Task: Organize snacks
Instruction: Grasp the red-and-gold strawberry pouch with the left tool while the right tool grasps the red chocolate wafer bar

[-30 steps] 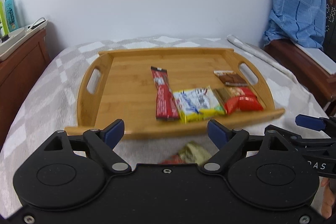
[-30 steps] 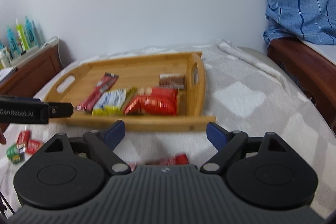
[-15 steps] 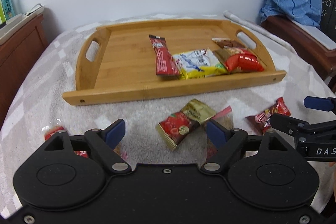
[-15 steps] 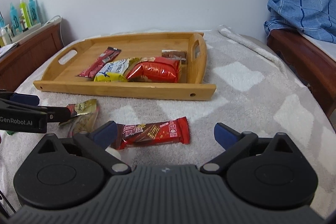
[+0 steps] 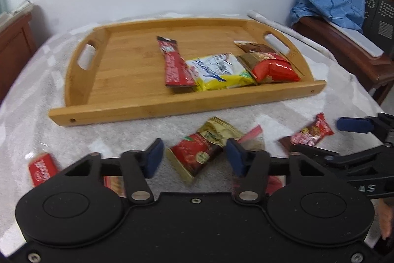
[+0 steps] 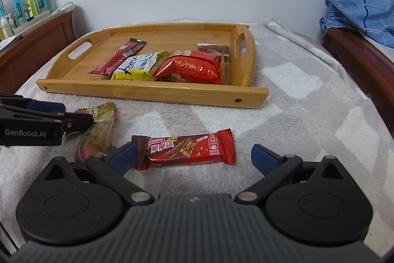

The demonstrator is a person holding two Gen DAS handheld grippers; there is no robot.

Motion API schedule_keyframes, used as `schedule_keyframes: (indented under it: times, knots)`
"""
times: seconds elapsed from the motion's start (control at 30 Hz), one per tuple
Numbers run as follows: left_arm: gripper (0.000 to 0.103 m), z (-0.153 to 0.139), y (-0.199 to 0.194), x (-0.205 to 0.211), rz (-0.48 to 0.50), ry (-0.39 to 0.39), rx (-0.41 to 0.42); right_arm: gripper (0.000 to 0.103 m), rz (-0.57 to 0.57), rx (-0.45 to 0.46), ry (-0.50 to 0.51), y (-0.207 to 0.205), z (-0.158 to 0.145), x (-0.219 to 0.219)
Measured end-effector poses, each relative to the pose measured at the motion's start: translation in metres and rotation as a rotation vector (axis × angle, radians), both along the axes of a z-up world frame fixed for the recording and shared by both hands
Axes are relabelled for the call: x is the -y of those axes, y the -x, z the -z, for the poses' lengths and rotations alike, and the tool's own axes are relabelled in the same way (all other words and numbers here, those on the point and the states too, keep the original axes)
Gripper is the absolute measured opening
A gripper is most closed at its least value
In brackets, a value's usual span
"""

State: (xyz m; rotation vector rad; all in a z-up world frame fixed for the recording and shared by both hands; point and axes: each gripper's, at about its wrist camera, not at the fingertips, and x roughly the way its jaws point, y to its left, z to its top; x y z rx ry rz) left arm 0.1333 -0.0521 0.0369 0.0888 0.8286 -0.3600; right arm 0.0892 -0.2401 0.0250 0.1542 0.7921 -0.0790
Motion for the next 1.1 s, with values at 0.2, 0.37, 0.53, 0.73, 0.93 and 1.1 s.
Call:
schedule_keyframes:
  times: [0.2,0.37,0.53,0.73,0.93,1.1]
  knots:
    - [0.031,0.003,0.008,0.007,0.061,-0.047,-0.021,0.103,0.001,-0.010,0.000,-0.006,0.003,-0.001]
    - [0.035,0.003,0.016,0.008,0.076,-0.079,0.042,0.103,-0.005,-0.010,-0.001,-0.006,0.003,-0.002]
    - [0.060,0.000,0.010,0.010,0.062,-0.096,0.111,0.103,0.000,-0.012,0.000,-0.007,0.004,-0.001]
    - [0.046,0.009,-0.004,0.012,0.084,-0.051,0.040,0.103,0.006,-0.011,0.002,-0.008,0.005,-0.001]
    - [0.041,0.011,0.004,0.017,0.108,-0.068,0.044,0.103,-0.009,-0.012,0.002,-0.009,0.005,-0.004]
    - [0.033,0.009,0.010,0.018,0.110,-0.069,0.046,0.086,-0.031,0.003,0.012,-0.006,0.002,-0.007]
